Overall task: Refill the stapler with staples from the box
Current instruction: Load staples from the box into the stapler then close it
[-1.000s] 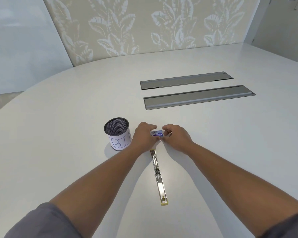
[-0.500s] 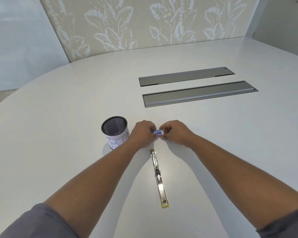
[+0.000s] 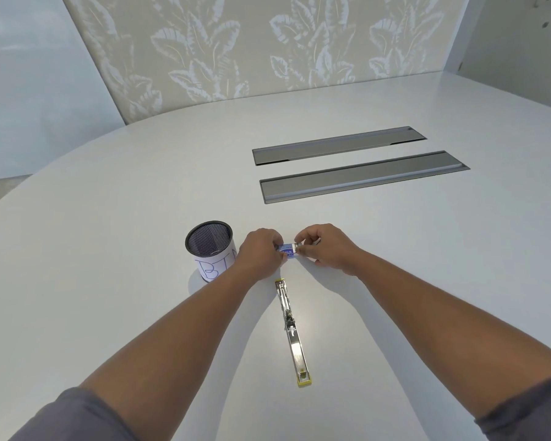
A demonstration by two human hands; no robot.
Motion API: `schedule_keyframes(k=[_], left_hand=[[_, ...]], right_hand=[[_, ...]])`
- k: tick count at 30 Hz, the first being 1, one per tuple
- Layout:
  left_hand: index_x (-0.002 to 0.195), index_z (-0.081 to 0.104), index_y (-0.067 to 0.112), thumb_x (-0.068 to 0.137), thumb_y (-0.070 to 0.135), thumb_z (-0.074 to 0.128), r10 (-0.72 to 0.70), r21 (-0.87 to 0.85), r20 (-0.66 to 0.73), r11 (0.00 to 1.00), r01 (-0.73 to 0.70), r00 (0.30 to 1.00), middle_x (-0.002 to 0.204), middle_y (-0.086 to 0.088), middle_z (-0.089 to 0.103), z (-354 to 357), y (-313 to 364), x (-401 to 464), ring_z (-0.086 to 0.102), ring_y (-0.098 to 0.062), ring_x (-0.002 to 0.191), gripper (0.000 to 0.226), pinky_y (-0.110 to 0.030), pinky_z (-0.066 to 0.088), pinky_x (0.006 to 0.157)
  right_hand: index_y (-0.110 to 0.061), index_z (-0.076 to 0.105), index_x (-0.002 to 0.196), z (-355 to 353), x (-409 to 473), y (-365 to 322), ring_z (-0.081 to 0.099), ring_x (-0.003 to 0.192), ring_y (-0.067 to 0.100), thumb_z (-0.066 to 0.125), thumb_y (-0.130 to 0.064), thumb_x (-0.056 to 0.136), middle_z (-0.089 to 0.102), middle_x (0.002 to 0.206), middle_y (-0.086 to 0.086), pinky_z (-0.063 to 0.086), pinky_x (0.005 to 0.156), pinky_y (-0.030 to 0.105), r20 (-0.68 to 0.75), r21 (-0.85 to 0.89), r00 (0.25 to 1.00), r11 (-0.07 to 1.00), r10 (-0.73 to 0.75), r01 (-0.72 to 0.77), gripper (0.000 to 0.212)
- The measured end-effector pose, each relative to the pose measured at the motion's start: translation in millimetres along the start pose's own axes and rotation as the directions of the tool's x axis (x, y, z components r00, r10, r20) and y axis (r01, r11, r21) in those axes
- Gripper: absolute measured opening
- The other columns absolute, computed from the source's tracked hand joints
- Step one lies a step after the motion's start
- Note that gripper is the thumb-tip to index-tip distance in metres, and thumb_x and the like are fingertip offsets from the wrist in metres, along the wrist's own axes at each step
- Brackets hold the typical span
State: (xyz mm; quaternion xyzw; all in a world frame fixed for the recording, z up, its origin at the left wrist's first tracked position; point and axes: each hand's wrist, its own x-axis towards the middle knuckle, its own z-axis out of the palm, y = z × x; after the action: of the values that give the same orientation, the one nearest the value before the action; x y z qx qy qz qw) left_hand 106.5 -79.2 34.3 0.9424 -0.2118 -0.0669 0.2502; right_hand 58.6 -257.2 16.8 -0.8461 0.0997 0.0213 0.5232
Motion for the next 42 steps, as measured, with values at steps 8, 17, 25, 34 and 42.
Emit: schedule_keyframes(k=[8, 17, 25, 34, 42], left_hand=[[0.108, 0.073, 0.013, 0.085, 0.019, 0.075, -0.005, -0.027, 0.002, 1.0, 0.005, 1.0, 0.109, -0.005, 0.068, 0.4, -1.6, 0.6, 0.063, -0.026, 0.103, 0.024, -0.036, 0.053, 0.086], [0.109, 0.073, 0.012, 0.085, 0.018, 0.075, -0.011, -0.053, -0.004, 0.999, 0.01, 1.0, 0.113, -0.007, 0.067, 0.3, -2.2, 0.0, 0.062, -0.026, 0.105, 0.025, -0.037, 0.052, 0.088], [0.111, 0.073, 0.012, 0.084, 0.016, 0.075, -0.002, -0.037, -0.008, 0.999, 0.001, 1.0, 0.114, -0.007, 0.069, 0.1, -1.9, 0.3, 0.062, -0.026, 0.107, 0.027, -0.036, 0.052, 0.089], [0.108, 0.074, 0.012, 0.084, 0.017, 0.075, -0.008, -0.057, -0.017, 0.998, 0.007, 1.0, 0.112, -0.006, 0.069, 2.5, -3.6, 0.6, 0.062, -0.026, 0.106, 0.025, -0.037, 0.052, 0.09], [0.108, 0.074, 0.012, 0.084, 0.017, 0.075, -0.01, -0.075, -0.018, 0.997, 0.009, 1.0, 0.109, -0.005, 0.07, 1.7, -3.4, -2.2, 0.063, -0.026, 0.103, 0.024, -0.036, 0.052, 0.087]], right_hand=[[-0.011, 0.075, 0.089, 0.7, -3.9, -5.9, 0.051, 0.06, 0.015, 0.061, -0.003, 0.086, 0.059, 0.073, 0.002, 0.053, 0.054, 0.025, -0.081, 0.039, 0.995, 0.998, 0.058, -0.055, 0.016], [-0.015, 0.076, 0.088, -1.9, 3.0, -16.9, 0.06, 0.069, 0.018, 0.065, -0.007, 0.086, 0.064, 0.083, 0.002, 0.061, 0.06, 0.029, -0.021, -0.179, 0.999, 0.983, 0.03, -0.034, 0.014], [-0.012, 0.075, 0.095, -4.8, 4.2, -31.0, 0.068, 0.078, 0.027, 0.069, -0.009, 0.088, 0.064, 0.094, 0.003, 0.064, 0.072, 0.042, 0.043, -0.359, 0.999, 0.933, 0.021, -0.004, 0.01], [-0.009, 0.07, 0.093, 0.3, 1.4, -37.2, 0.057, 0.065, 0.014, 0.064, -0.007, 0.088, 0.062, 0.087, -0.001, 0.042, 0.053, 0.023, 0.012, -0.428, 0.999, 0.903, -0.04, 0.041, 0.009], [-0.015, 0.073, 0.081, -1.6, -2.7, -33.9, 0.052, 0.057, 0.007, 0.069, -0.008, 0.08, 0.064, 0.068, -0.013, 0.04, 0.051, 0.016, 0.04, -0.351, 0.992, 0.928, -0.119, 0.125, 0.009]])
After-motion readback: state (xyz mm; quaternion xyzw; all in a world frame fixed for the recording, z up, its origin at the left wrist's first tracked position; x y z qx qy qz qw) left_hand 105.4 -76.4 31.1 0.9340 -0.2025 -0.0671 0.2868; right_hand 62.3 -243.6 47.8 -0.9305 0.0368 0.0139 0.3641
